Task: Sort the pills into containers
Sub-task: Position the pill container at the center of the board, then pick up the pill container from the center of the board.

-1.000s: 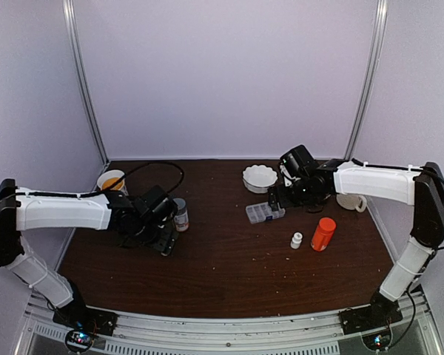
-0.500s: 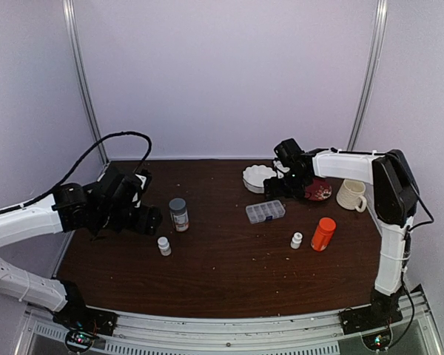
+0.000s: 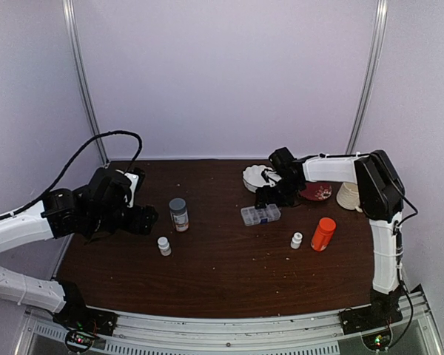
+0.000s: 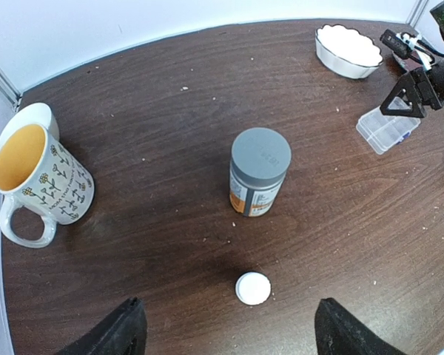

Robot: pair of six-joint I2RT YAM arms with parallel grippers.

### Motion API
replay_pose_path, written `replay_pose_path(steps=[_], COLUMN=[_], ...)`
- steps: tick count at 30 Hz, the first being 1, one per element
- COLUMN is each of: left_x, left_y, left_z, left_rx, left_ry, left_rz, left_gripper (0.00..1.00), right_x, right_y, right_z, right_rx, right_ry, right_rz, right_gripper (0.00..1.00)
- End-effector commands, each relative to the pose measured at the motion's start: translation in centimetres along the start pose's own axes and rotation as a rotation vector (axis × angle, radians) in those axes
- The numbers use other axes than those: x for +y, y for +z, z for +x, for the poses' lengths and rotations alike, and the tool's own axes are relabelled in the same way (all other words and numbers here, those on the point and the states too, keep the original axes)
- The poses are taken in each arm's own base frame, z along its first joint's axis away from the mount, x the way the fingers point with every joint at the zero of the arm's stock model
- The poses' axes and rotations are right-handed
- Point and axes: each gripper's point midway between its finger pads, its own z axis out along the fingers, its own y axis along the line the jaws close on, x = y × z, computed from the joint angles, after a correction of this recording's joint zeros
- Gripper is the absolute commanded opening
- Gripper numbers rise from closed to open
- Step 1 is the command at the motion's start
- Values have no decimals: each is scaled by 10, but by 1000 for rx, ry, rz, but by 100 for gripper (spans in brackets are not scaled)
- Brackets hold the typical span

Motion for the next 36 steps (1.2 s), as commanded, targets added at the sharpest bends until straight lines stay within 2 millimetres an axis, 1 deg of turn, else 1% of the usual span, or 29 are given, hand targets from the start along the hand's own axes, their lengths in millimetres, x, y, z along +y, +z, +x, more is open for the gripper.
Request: replay_pose_path(steps=[1,3,7,10,12,13,15,18,22,25,28,32,33,34,36], left_x=[-10,-19,-33,-53,-66,-73,-87,-112,-150,-180,-206,-232,-242,-246,-253], left_y=[5,9,18,23,25,26,29,34,36,37,38,42,49,52,56], left_z=[-9,-9,-11,-17,-21,-23,-26,-22,-10,9,31,54,66,70,80], left_rx=[-34,-26,-16,-17,-16,-14,-13,9,31,65,108,167,215,232,259], left_ry=[17,33,56,94,119,134,170,238,263,269,282,292,268,260,248], left_rz=[35,67,117,193,244,262,293,315,361,420,468,505,527,544,572], left_gripper=[81,81,79,77,76,76,77,77,77,77,77,79,82,85,96], right_x=[37,52,94,111,118,118,115,110,103,96,88,80,79,78,76], right_y=[-2,-6,-17,-28,-39,-45,-57,-82,-113,-136,-157,-176,-186,-189,-196], right_z=[23,40,90,135,146,146,138,120,109,106,105,107,106,105,101], right_rx=[32,44,96,130,111,88,29,-71,-167,-237,-311,-377,-403,-413,-439], right_ry=[-109,-196,-380,-537,-556,-539,-494,-424,-365,-326,-277,-208,-181,-166,-139], right_rz=[-152,-175,-287,-298,-314,-321,-307,-275,-241,-221,-206,-204,-215,-214,-206], right_gripper=[84,84,81,79,79,79,80,80,79,79,79,79,79,79,79])
